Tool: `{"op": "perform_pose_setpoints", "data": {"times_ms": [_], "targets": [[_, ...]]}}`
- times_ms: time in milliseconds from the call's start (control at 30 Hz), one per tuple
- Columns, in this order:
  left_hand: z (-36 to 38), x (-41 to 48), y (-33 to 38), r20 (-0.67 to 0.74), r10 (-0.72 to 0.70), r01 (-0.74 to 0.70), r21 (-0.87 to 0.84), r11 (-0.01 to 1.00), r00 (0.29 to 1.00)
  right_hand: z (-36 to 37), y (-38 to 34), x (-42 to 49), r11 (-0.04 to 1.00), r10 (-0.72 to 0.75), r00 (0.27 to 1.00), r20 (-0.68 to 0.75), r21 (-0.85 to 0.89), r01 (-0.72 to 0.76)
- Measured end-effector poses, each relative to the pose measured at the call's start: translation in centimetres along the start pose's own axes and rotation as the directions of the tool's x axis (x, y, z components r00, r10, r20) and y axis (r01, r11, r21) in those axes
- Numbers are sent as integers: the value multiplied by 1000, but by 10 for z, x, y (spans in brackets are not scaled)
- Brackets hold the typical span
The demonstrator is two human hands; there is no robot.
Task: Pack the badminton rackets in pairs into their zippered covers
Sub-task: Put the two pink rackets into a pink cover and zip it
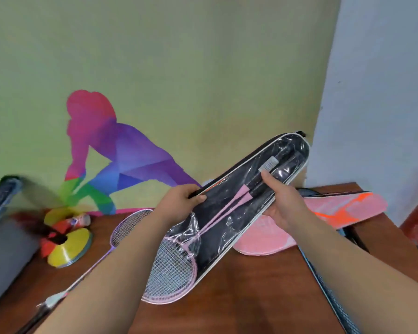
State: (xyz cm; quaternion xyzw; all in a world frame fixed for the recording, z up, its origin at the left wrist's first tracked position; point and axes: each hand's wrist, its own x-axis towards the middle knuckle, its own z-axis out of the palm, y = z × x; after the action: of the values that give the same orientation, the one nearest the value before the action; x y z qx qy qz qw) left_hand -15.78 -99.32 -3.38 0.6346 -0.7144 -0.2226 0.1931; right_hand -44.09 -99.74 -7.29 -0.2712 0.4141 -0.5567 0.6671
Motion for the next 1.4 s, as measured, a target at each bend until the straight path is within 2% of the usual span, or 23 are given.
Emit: {"op": "perform_pose_setpoints", "data": {"times_ms": [233, 400, 700, 967, 1067, 1167, 1300, 1400], "targets": [[-109, -50, -114, -183, -63, 47, -91, 995, 981, 166, 42, 7, 999, -6, 990, 139, -40, 11], [-193, -86, -198, -301, -135, 97, -140, 985, 944, 292, 80, 1, 999, -15, 985, 174, -34, 21], [-378, -137, -327, -524, -159, 76, -178, 981, 837, 531, 136, -8, 997, -77, 955, 288, 53, 64], [-491, -165, -439, -658, -232, 185, -142, 972, 717, 692, 202, -15, 996, 3, 937, 350, 80, -33], [-511, -178, -489, -686, -298, 267, -155, 951, 664, 736, 240, -17, 997, 75, 923, 377, -5, -79], [-515, -190, -530, -670, -359, 319, -189, 929, 650, 759, 278, -13, 988, 145, 915, 375, -109, -112], [-508, -208, -586, -658, -429, 388, -218, 895, 619, 783, 324, -7, 906, 323, 877, 355, -384, -179], [-497, -220, -623, -648, -474, 445, -225, 867, 596, 794, 349, -8, 871, 387, 834, 393, -452, -191]]}}
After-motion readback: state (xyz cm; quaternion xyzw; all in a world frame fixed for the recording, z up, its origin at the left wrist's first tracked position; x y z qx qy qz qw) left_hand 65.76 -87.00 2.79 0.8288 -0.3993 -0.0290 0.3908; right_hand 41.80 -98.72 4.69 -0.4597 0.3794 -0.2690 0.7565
